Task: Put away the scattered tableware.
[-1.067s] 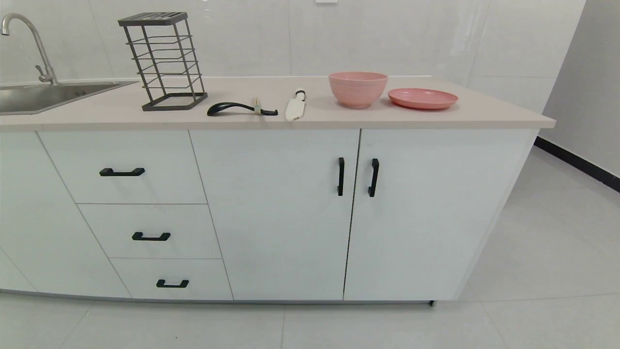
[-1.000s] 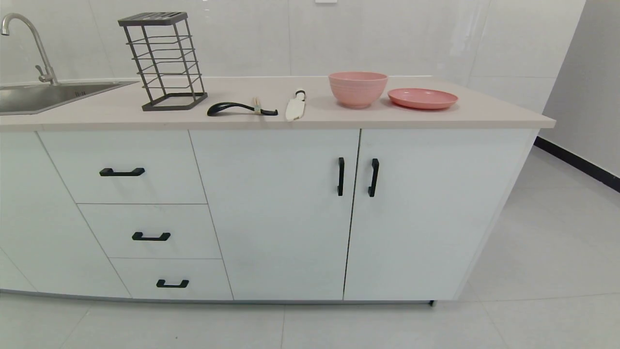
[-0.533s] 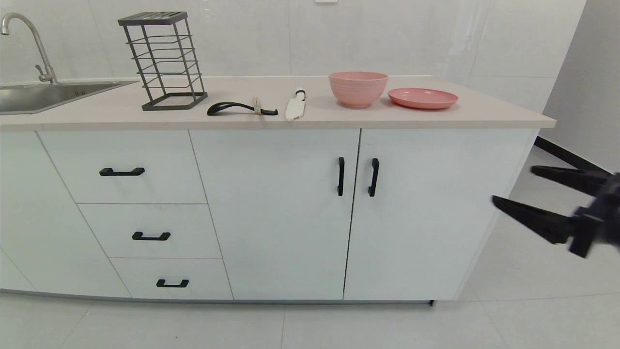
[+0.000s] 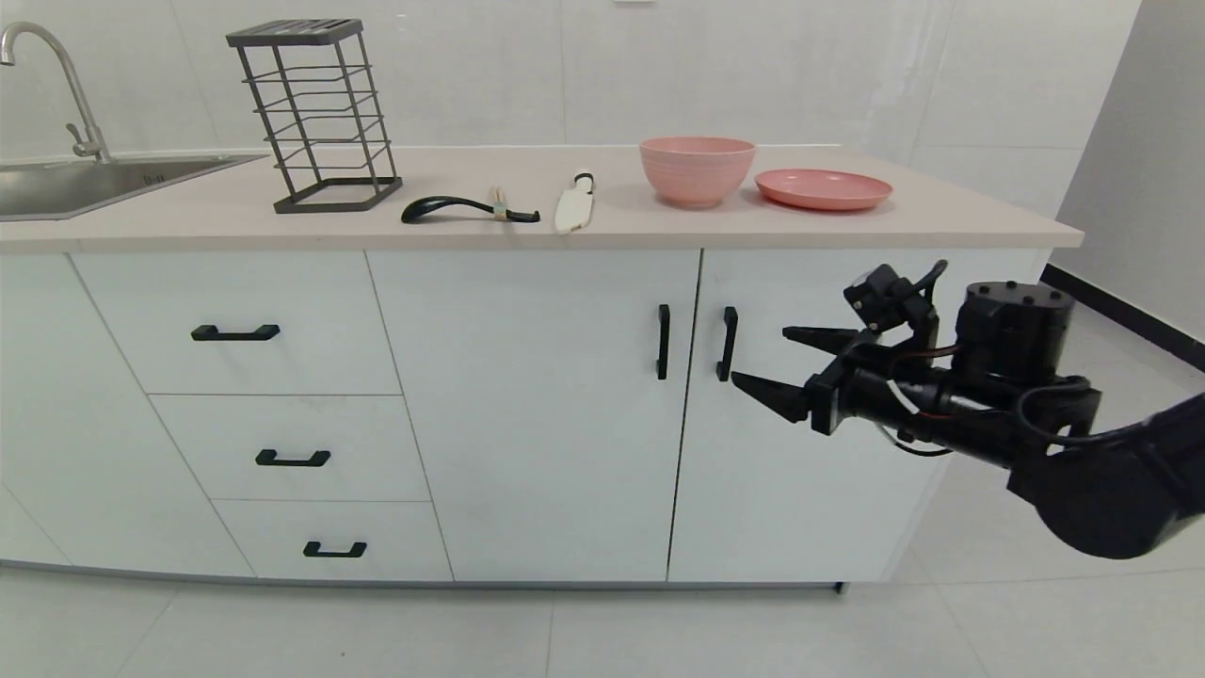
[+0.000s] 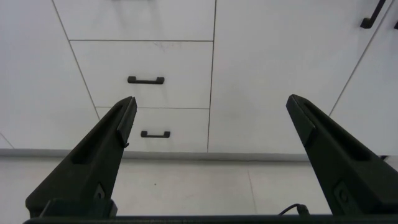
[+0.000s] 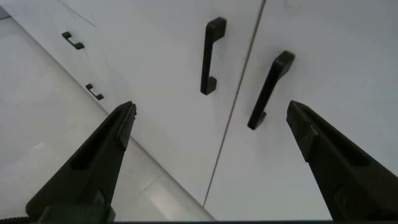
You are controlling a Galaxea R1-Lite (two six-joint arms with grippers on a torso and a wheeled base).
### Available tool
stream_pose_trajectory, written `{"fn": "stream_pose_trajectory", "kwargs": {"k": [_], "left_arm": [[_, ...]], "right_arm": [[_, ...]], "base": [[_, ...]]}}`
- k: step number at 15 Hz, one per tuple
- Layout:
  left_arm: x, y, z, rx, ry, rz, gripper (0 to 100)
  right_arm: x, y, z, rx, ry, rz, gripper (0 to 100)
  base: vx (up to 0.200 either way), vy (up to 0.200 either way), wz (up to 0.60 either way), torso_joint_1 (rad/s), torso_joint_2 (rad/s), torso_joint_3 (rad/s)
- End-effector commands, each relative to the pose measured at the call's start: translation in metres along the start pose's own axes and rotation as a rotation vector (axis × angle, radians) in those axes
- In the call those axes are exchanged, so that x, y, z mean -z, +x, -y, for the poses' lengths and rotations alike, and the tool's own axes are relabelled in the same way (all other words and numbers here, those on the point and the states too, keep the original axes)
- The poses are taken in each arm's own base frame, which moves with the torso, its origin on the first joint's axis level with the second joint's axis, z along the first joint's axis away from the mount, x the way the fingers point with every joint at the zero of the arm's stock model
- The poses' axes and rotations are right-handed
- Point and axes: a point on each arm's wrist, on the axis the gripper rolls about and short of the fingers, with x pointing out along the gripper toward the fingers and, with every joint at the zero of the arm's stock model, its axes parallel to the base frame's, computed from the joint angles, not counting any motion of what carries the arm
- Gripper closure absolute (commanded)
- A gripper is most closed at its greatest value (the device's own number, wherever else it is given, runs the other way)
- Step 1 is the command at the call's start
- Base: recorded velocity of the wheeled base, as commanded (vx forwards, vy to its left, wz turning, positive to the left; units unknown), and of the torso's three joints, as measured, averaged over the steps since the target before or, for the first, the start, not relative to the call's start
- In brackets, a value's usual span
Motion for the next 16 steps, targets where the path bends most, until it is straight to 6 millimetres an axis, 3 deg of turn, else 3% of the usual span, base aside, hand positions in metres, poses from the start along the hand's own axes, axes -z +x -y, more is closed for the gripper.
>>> {"fn": "stream_pose_trajectory", "kwargs": {"k": [1,11,16], "left_arm": [[0.000,0.000,0.000,0.000,0.000,0.000,0],[0.000,0.000,0.000,0.001,0.000,-0.001,0],[0.000,0.000,0.000,0.001,0.000,-0.001,0]], "right_arm": [[0.025,0.023,0.006,-0.015,0.031,-0.058,0],[0.043,0.060,0.027,0.001,0.022,-0.029,0],[0.042,0.064,0.035,-0.020,0.006,0.011,0]], "base": [[0.000,0.000,0.00,0.000,0.00,0.000],[0.000,0.000,0.00,0.000,0.00,0.000],[0.000,0.000,0.00,0.000,0.00,0.000]]}}
